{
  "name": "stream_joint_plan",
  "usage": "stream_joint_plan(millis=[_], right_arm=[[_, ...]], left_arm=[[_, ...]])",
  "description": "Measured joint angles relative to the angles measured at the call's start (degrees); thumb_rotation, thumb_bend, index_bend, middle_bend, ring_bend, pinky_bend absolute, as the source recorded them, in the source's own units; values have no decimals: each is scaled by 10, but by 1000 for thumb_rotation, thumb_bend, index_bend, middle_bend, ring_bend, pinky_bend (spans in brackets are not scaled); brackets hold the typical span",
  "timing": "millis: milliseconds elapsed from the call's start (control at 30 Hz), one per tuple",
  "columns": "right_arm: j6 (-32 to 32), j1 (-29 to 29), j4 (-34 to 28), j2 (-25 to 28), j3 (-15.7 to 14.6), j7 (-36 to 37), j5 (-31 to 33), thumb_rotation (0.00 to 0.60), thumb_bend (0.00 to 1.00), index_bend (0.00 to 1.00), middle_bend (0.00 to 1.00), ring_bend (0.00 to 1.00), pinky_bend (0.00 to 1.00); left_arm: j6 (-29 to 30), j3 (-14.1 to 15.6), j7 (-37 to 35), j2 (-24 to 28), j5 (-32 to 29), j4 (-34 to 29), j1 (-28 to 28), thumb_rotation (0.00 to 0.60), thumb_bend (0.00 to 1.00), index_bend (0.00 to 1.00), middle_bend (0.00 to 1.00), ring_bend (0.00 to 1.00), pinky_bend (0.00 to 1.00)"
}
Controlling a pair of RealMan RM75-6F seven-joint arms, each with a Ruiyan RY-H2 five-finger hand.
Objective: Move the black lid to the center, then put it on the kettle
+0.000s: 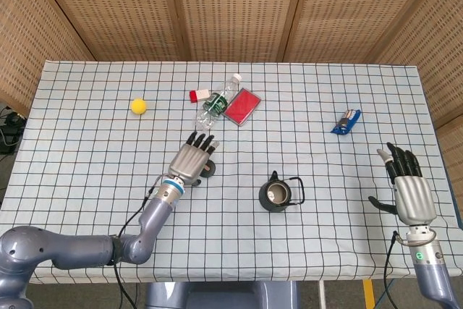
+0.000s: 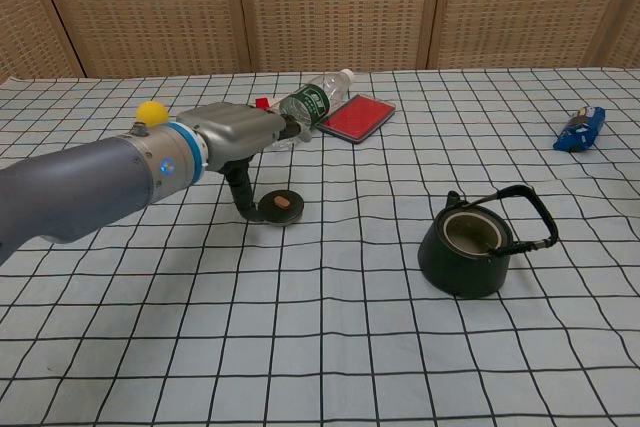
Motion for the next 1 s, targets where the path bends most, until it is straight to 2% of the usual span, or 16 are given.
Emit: stream_joint_plan(millis=[267,500,600,800,1000], right_arm=[[-11,0,-9,3,-3,-13,7,600,169,119,0,0,0],[-15,0,-23,2,-7,-47,10,600,169,119,0,0,0],[-17,1,-24,-4,-7,-62,13,600,169,119,0,0,0],[-18,6,-33,-18,-2,-90,17,600,169,119,0,0,0],[-28,33,-77,-27,14,-151,14,600,168,136,0,0,0]], left_arm=[[85,35,-72,100,73,-80,90,600,163,7,0,0,0],[185,107,-188,194,174,-108,218,600,163,4,0,0,0],[224,127,-236,218,204,-107,269,600,163,2,0,0,0],[283,141,-316,253,247,-101,344,600,163,0,0,0,0],[288,130,-369,275,266,-94,372,600,163,0,0,0,0]])
